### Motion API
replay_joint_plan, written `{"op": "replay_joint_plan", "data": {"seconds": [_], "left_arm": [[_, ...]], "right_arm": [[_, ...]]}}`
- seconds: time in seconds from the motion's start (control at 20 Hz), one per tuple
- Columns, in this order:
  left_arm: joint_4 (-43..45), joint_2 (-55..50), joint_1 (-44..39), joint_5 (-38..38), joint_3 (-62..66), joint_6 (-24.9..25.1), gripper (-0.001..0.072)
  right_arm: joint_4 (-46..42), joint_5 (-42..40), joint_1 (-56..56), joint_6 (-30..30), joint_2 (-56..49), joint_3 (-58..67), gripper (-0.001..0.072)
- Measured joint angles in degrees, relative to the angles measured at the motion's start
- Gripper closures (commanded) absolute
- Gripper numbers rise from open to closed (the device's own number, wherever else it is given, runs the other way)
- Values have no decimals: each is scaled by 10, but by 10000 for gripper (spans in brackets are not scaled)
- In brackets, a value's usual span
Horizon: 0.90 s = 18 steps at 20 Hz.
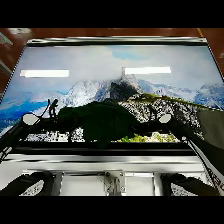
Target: Fold the shirts.
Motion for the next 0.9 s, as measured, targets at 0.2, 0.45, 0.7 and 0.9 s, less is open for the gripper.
{"op": "replay_joint_plan", "data": {"seconds": [0.2, 0.45, 0.7, 0.9], "left_arm": [[0, 9, 0, 0, 4, 8, 675], [2, 67, 21, -2, 62, 40, 676], [1, 182, 94, 2, 261, 110, 675], [0, 235, 148, 25, 463, 116, 675]], "right_arm": [[1, -6, 16, -2, 13, 2, 655], [-3, -2, -17, -43, 105, 43, 655], [-5, 5, -99, -69, 254, 185, 656], [-4, 7, -153, -69, 331, 349, 656]]}}
